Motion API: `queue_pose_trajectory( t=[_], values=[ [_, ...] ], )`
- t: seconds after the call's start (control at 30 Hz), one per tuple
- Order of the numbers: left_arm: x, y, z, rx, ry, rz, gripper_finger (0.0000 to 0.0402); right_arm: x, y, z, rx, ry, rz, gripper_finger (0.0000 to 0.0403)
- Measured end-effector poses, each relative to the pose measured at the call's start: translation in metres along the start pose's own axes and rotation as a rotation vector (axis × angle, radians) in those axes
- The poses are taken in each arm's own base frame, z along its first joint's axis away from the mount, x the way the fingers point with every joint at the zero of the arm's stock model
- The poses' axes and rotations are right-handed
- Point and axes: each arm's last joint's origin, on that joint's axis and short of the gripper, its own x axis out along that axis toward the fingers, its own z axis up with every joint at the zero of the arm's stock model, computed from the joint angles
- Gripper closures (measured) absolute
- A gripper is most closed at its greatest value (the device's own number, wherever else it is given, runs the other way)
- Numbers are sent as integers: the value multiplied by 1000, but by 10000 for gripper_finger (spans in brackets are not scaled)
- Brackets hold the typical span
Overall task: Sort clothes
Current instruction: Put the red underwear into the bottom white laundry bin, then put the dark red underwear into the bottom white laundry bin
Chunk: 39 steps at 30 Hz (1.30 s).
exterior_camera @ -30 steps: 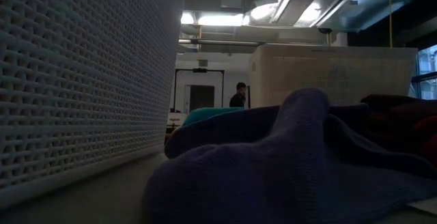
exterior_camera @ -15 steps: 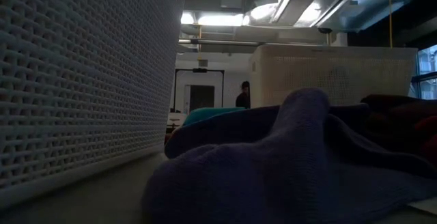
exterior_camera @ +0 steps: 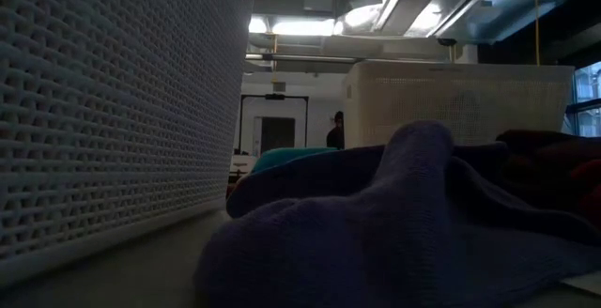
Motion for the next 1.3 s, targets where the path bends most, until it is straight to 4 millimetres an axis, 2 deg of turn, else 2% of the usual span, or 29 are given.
queue_pose_trajectory(
  t=[0.13,0.27,0.47,0.63,0.93,1.13,1.3],
  values=[
    [0,0,0,-5,0,-1,233,-9,-2,8,-6,29,3,192],
    [-1,0,0,-7,0,-2,233,-26,-5,21,-10,76,8,187],
    [-1,0,0,-11,0,-2,233,-64,3,41,20,190,10,187],
    [-1,0,0,-17,0,-2,233,-98,20,42,42,370,-48,187],
    [0,0,0,-21,1,0,233,-131,46,16,153,695,-118,187],
    [0,0,0,-22,2,2,233,-150,56,-18,219,932,-214,187],
    [0,0,0,-22,2,2,233,-155,60,-48,235,1013,-224,187]
  ],
)
